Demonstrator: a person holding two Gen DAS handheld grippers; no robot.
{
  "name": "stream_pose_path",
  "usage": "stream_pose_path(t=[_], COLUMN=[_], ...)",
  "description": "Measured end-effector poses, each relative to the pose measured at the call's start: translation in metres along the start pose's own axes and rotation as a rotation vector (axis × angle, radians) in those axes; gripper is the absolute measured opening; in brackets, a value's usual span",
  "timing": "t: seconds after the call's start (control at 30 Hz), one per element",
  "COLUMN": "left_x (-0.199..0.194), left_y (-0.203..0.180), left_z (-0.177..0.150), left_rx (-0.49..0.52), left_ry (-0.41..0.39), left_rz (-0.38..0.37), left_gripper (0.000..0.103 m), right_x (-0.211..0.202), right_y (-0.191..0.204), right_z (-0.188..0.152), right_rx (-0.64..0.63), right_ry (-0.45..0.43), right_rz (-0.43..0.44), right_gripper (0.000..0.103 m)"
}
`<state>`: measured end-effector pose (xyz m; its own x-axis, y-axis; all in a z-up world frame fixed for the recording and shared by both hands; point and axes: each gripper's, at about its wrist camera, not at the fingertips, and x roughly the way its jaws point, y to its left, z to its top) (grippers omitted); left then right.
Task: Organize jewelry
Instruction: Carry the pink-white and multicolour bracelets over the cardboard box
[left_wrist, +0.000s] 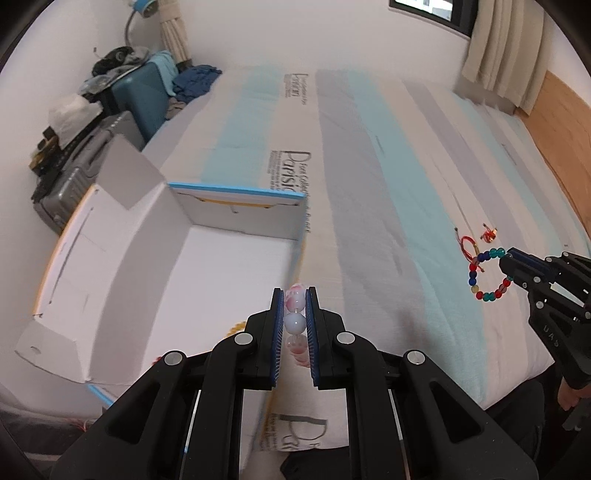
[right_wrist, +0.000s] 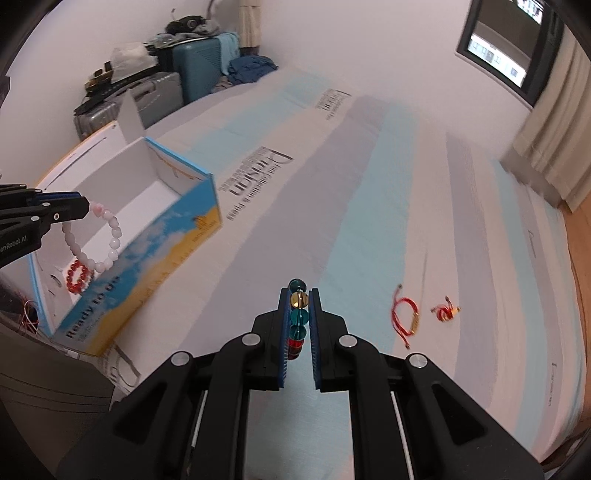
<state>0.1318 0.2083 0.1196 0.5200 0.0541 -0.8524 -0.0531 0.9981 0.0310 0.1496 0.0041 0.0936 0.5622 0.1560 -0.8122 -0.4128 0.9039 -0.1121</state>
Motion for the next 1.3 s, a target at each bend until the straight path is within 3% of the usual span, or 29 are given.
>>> stream_pose_path(t=[0.63,1.03,1.3], left_x=[-0.018,0.016,0.048], left_y=[0.116,0.158,0.175], left_z=[-0.036,-0.058,-0.068], left_rx=[-0.128,-0.185,-0.2], left_ry=[0.007,0.061,0.115], left_rz=[0.057,0.052,0.031], left_gripper=[0.011,0.011,0.011], right_x=[-0.013,0.009,0.04], right_y=[0.134,0.204,0.242], right_z=[0.05,0.058,0.058], right_rx=[-0.154,-0.239,-0.314], right_ry=[-0.048,-0.011,0.071], right_rz=[0.096,0.202,0.276], right_gripper=[0.009,0.009,0.009])
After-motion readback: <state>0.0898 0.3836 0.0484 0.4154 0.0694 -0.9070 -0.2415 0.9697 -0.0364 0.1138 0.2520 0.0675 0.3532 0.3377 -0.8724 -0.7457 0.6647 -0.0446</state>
